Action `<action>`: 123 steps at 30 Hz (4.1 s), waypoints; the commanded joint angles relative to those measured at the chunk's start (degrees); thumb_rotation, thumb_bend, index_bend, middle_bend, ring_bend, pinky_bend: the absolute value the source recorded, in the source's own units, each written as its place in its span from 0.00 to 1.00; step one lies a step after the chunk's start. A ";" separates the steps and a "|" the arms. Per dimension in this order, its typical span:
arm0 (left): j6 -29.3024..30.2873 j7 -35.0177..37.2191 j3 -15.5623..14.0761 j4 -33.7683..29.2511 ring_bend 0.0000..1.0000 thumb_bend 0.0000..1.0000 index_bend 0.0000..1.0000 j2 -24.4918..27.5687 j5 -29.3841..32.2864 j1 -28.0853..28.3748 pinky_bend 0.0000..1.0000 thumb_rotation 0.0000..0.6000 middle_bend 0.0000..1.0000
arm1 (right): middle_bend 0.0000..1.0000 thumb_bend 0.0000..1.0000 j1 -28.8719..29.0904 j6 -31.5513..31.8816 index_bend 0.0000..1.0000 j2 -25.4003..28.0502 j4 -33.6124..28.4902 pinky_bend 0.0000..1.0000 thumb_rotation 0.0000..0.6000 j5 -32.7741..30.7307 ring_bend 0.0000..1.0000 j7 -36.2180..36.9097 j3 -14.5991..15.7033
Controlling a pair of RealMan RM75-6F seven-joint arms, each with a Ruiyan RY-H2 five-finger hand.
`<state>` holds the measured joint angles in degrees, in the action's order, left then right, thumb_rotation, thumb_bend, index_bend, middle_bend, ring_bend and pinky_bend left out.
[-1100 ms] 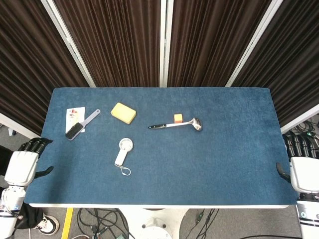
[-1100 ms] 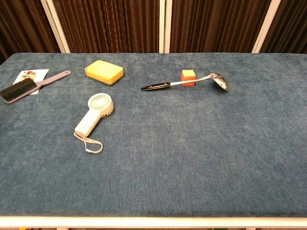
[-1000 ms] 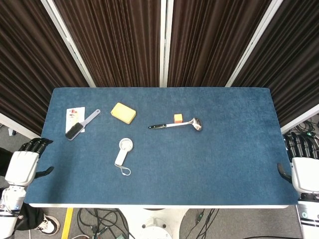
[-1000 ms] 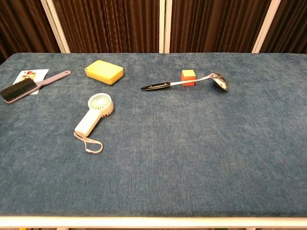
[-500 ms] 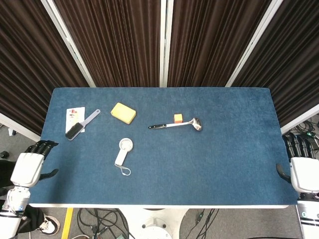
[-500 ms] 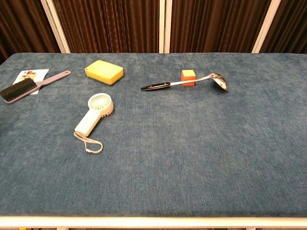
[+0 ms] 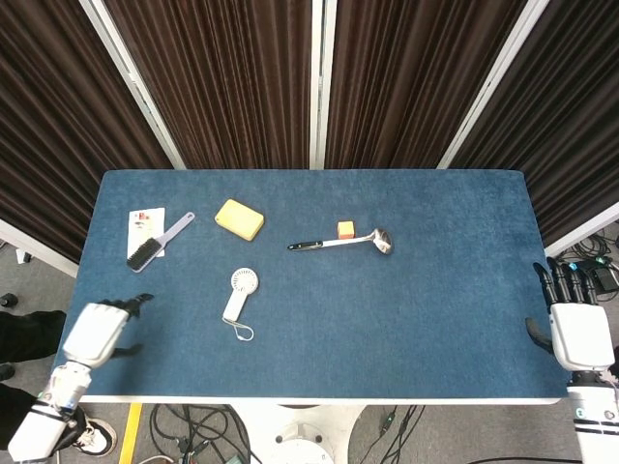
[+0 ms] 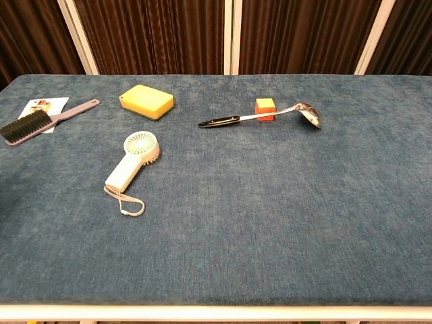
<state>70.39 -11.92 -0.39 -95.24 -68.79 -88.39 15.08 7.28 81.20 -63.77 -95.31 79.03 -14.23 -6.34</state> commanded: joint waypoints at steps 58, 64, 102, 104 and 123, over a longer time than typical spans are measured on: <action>-18.76 -17.23 3.88 5.29 0.84 0.42 0.17 -17.90 22.93 19.13 0.77 1.00 0.83 | 0.00 0.24 1.58 -2.89 0.00 1.30 -0.84 0.00 1.00 -5.14 0.00 0.63 -0.83; -18.40 -16.50 3.56 5.42 0.84 0.42 0.17 -17.91 23.22 19.51 0.77 1.00 0.83 | 0.00 0.24 1.65 -2.94 0.00 1.35 -0.86 0.00 1.00 -5.31 0.00 0.57 -0.86; -16.83 -15.77 2.16 4.72 0.84 0.42 0.17 -17.32 25.05 21.17 0.77 1.00 0.83 | 0.00 0.24 1.86 -3.57 0.00 1.09 -0.08 0.00 1.00 -6.01 0.00 1.19 -0.64; -16.78 -15.79 2.13 4.73 0.84 0.42 0.17 -17.29 25.20 21.22 0.77 1.00 0.83 | 0.00 0.24 1.86 -3.60 0.00 1.07 -0.02 0.00 1.00 -6.01 0.00 1.25 -0.62; -18.14 -16.22 1.47 5.77 0.84 0.42 0.17 -17.76 27.19 22.20 0.76 1.00 0.83 | 0.00 0.24 1.82 -3.73 0.00 1.04 0.19 0.00 1.00 -5.99 0.00 1.44 -0.43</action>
<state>52.34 -28.07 1.15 -89.48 -86.57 -61.29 37.23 9.09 77.47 -62.75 -95.12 73.04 -12.79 -6.76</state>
